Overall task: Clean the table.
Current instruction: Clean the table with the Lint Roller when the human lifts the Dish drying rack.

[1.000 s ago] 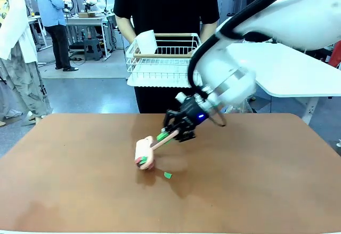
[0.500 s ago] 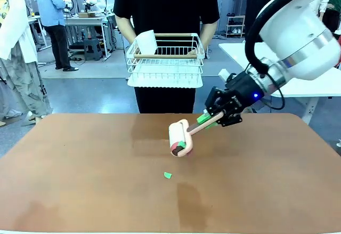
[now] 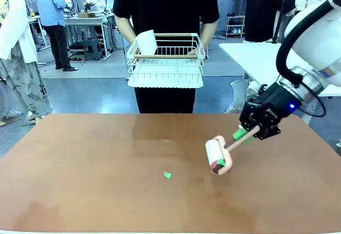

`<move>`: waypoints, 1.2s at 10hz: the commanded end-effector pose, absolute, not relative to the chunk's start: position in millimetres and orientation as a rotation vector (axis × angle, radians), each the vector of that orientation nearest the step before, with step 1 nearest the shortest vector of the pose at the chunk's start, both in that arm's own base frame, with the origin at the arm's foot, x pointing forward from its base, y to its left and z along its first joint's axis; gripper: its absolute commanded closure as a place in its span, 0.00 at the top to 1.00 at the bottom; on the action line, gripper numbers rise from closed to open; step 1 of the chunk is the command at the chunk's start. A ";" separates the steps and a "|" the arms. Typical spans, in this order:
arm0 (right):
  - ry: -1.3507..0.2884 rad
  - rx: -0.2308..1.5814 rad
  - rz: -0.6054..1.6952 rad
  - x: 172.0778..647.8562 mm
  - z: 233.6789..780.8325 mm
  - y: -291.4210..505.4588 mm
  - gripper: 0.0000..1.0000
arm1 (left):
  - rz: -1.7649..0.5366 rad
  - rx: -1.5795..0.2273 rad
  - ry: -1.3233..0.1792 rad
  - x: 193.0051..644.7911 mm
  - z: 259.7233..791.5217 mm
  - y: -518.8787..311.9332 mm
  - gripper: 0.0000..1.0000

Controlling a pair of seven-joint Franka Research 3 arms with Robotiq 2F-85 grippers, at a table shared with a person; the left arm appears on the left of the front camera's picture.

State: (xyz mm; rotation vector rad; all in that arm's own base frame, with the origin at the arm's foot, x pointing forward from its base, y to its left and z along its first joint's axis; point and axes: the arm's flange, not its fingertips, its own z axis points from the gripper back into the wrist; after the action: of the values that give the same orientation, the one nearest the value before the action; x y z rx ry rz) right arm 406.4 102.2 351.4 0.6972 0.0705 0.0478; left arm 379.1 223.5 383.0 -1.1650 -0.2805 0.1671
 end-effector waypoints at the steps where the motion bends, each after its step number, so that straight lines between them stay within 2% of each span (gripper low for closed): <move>1: 0.036 0.633 0.000 403.4 333.8 109.9 0.22 | 0.168 -1.157 -0.290 378.3 385.4 225.1 1.00; 6: 0.095 0.632 0.059 417.6 267.7 149.6 0.22 | 0.168 -1.157 -0.290 378.3 385.4 225.1 1.00; 12: 0.240 0.653 0.148 423.2 200.3 257.1 0.22 | 0.168 -1.157 -0.290 378.3 385.4 225.1 1.00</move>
State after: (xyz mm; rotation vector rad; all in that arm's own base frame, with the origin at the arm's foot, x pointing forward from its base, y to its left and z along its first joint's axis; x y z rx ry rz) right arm 426.9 246.4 267.6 0.7829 0.1960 0.1119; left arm 379.3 223.2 383.0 -1.1650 -0.2801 0.1664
